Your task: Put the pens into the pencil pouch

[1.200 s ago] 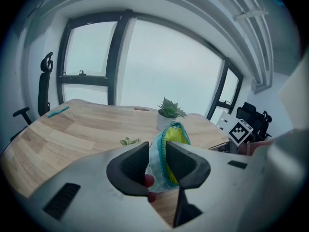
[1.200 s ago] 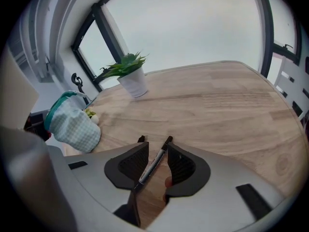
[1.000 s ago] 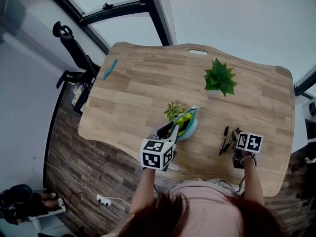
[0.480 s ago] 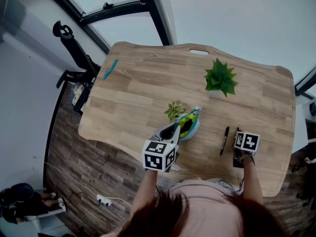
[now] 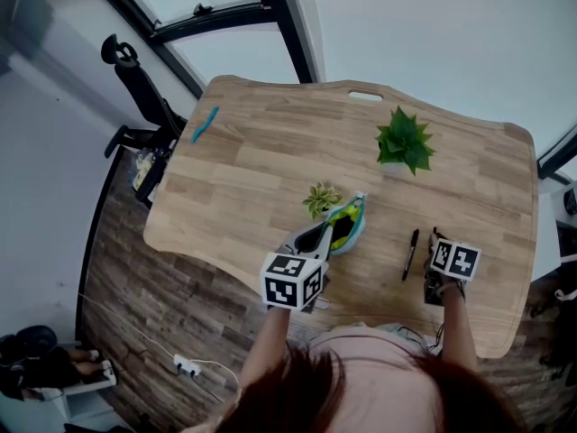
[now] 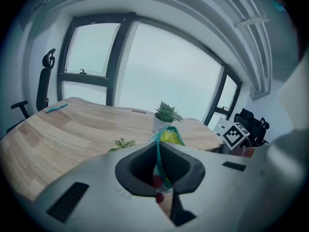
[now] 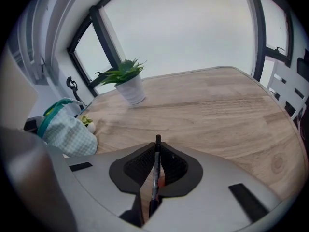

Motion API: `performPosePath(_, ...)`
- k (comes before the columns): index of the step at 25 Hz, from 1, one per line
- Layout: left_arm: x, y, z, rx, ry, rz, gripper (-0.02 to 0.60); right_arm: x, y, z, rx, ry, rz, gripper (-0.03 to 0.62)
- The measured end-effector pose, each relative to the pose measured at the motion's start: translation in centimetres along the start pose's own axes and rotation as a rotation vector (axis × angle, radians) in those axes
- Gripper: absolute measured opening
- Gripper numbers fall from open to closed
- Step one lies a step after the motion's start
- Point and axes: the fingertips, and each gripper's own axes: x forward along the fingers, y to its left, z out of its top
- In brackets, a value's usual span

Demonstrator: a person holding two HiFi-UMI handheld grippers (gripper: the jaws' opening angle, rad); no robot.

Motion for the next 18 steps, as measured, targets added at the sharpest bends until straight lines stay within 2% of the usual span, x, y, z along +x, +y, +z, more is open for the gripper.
performPosePath(18, -0.2, -0.9, -0.1, -0.085, -0.025, 0.0, 0.011, -3.5, 4.1, 4.8, 0.075, -0.193, 0.194, 0.032)
